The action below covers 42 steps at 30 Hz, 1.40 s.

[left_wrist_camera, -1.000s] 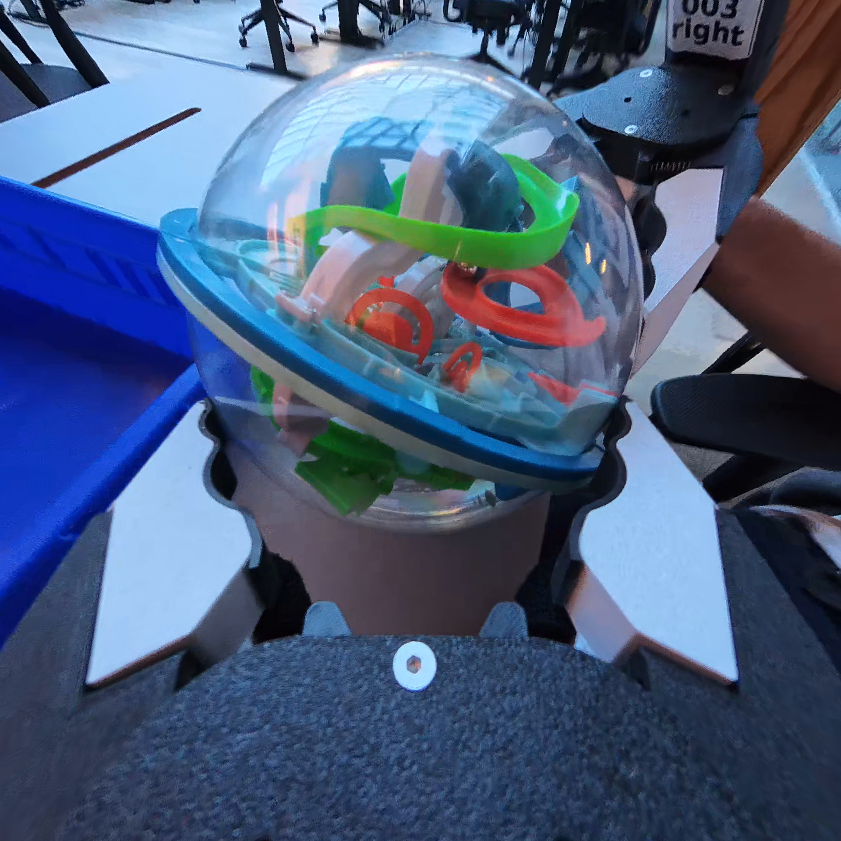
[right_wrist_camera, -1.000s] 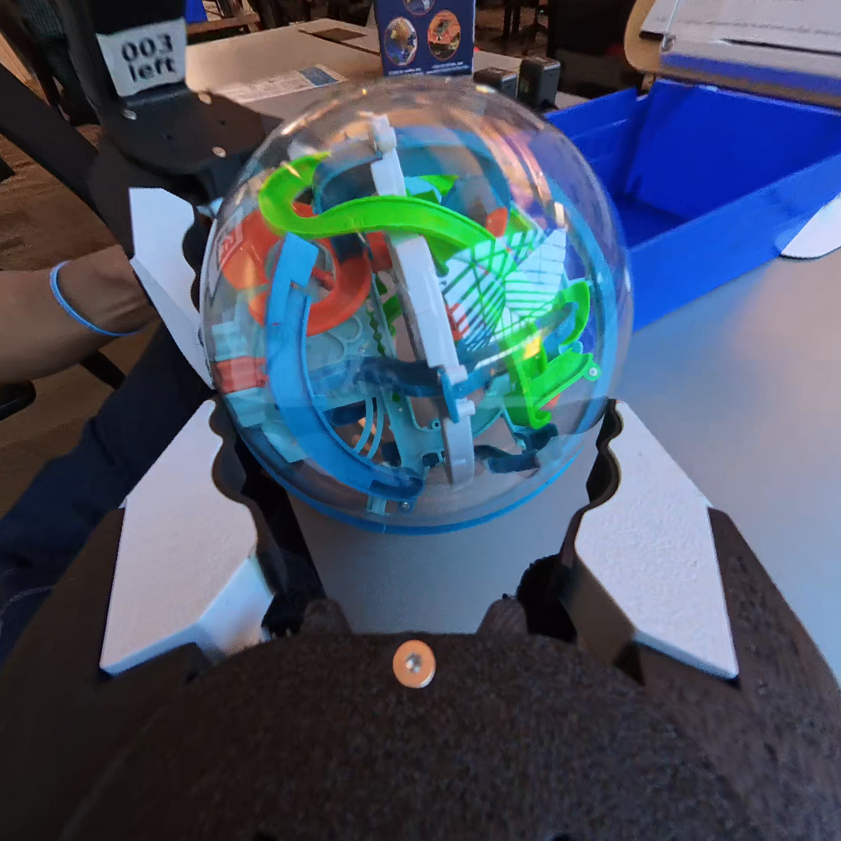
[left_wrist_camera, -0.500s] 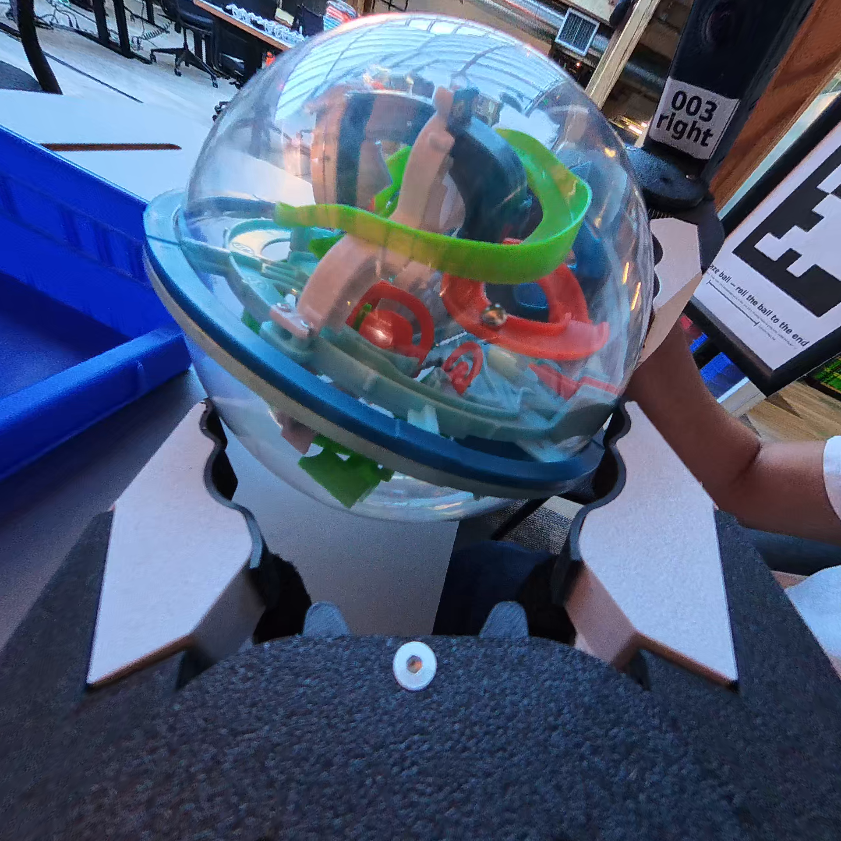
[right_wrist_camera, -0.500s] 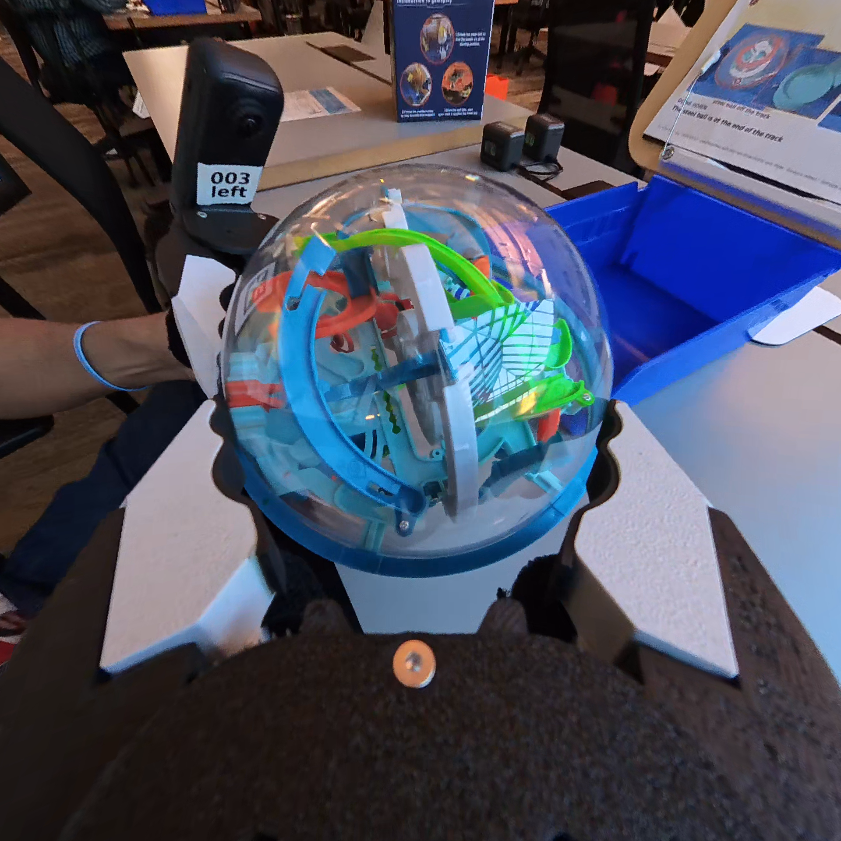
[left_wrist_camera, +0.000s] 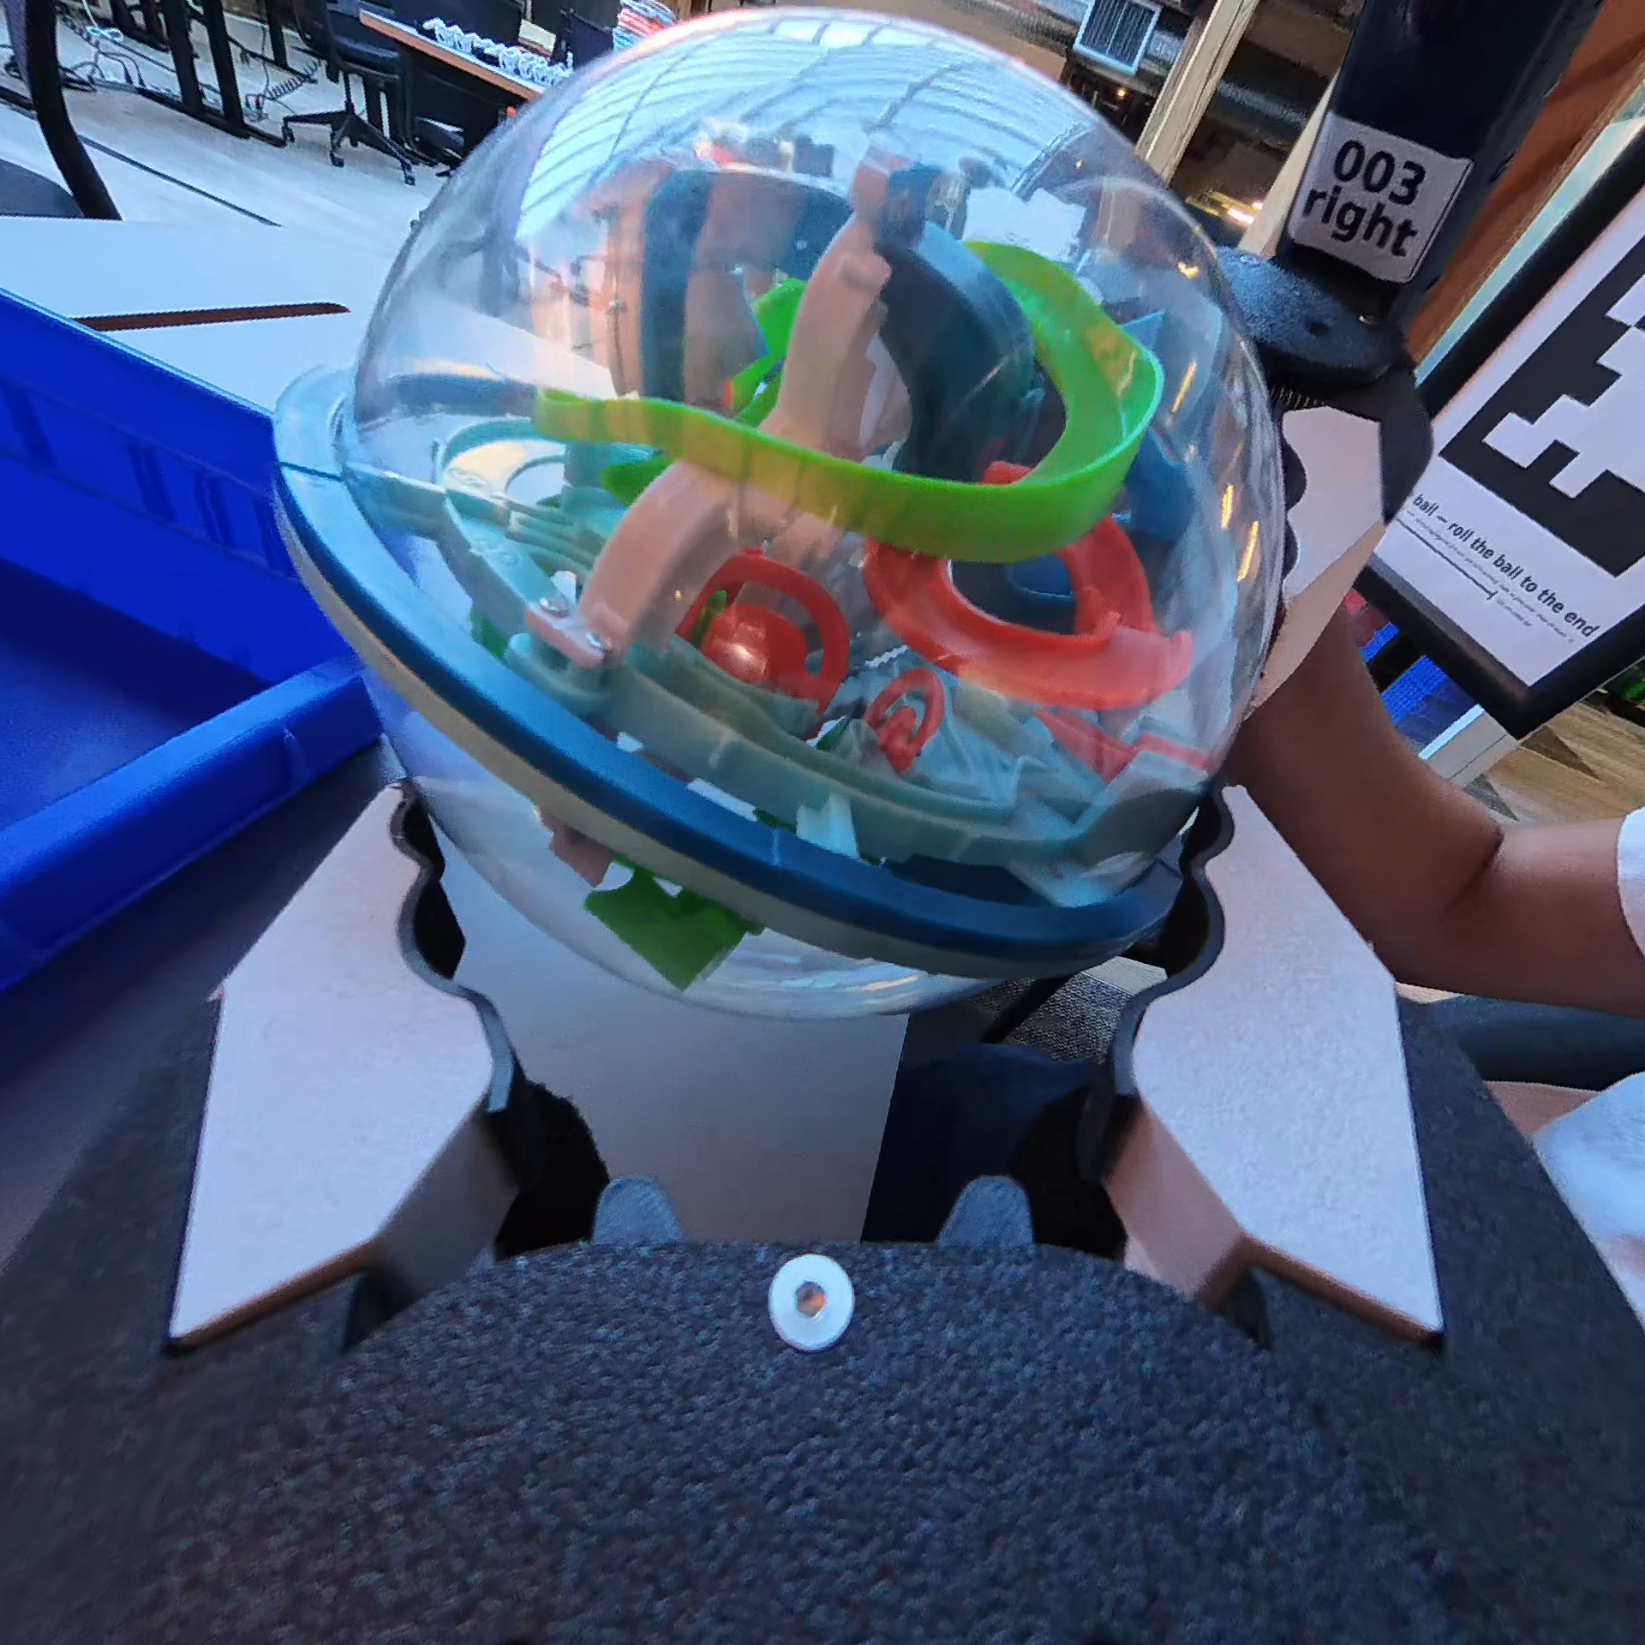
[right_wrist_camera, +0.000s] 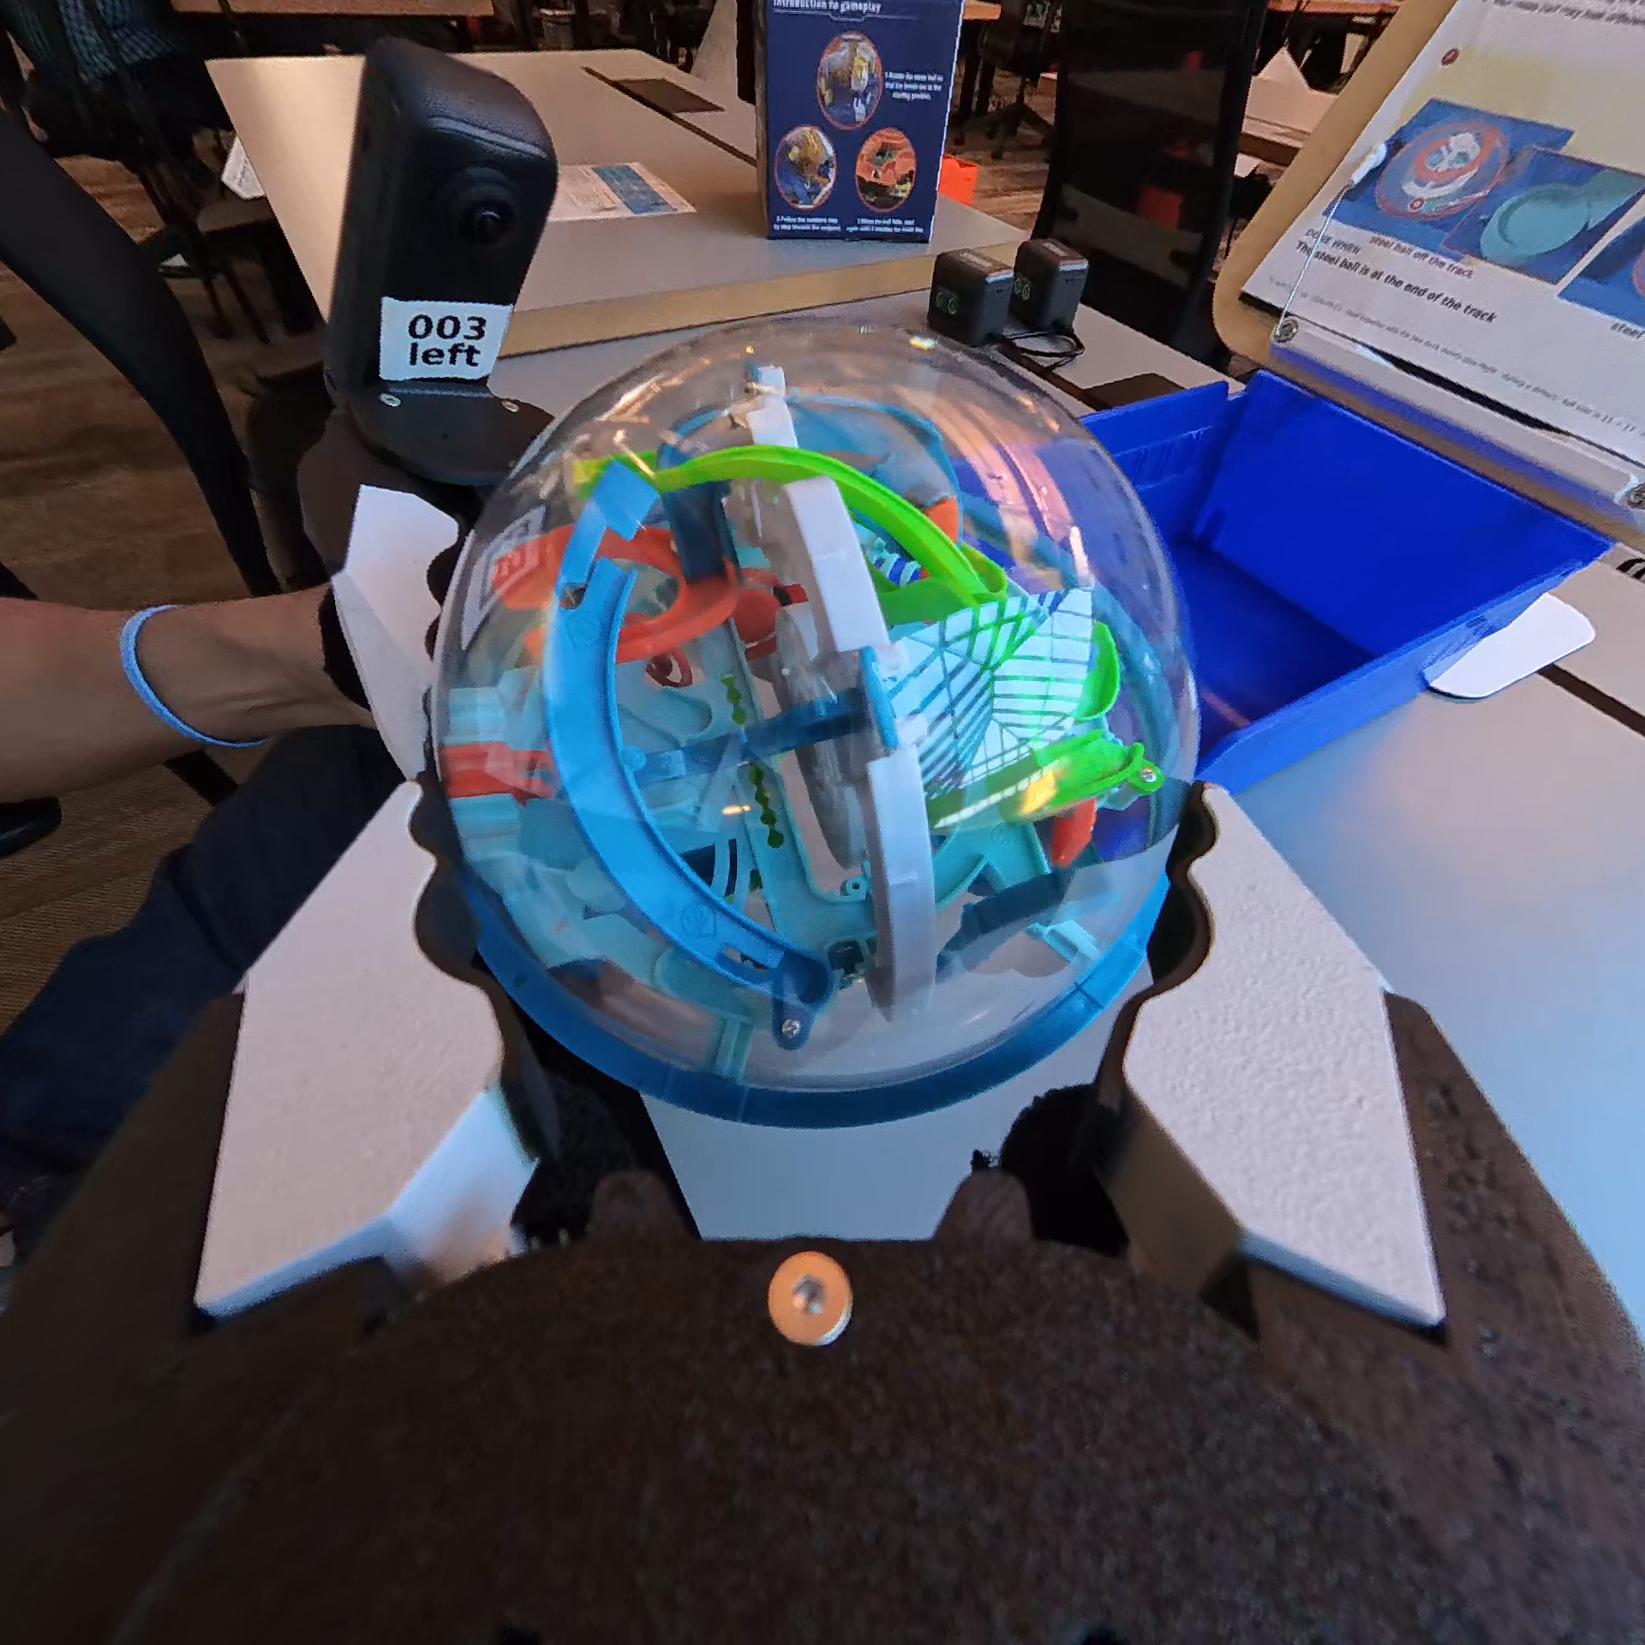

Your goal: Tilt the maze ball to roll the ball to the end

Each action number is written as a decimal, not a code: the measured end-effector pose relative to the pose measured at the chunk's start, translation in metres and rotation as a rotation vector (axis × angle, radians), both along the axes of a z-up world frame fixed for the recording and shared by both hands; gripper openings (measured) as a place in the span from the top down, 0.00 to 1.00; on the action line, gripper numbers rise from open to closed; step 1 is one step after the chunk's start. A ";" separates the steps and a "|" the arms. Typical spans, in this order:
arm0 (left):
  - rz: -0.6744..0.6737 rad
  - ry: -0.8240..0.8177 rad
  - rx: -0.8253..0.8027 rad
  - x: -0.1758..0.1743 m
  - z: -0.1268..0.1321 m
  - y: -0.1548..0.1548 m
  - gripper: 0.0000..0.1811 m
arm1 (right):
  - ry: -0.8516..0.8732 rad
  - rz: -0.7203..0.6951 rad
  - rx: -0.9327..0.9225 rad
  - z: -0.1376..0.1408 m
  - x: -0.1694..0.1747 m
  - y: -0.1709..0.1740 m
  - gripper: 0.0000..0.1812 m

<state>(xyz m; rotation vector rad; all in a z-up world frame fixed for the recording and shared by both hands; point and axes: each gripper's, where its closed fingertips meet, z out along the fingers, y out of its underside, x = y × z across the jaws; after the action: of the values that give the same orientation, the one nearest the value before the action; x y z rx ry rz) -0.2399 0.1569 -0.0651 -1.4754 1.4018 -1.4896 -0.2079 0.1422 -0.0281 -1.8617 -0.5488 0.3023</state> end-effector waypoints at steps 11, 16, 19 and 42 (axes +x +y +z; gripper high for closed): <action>0.047 -0.016 0.126 -0.003 0.011 -0.002 0.13 | -0.028 0.027 0.046 0.005 -0.002 -0.006 0.16; 0.046 -0.019 0.141 -0.004 0.015 -0.003 0.13 | -0.044 0.031 0.072 0.011 -0.004 -0.008 0.16; 0.067 -0.005 0.180 -0.005 0.019 -0.003 0.13 | -0.020 0.042 0.083 0.011 -0.004 -0.008 0.16; 0.130 0.178 0.189 -0.009 0.014 0.002 0.13 | 0.238 0.085 -0.048 -0.017 -0.003 -0.002 0.16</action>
<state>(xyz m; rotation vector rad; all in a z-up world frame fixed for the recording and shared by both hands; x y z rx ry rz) -0.2490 0.1592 -0.0514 -1.5765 1.4752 -1.1370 -0.2109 0.1402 -0.0455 -1.8198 -0.4607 0.5897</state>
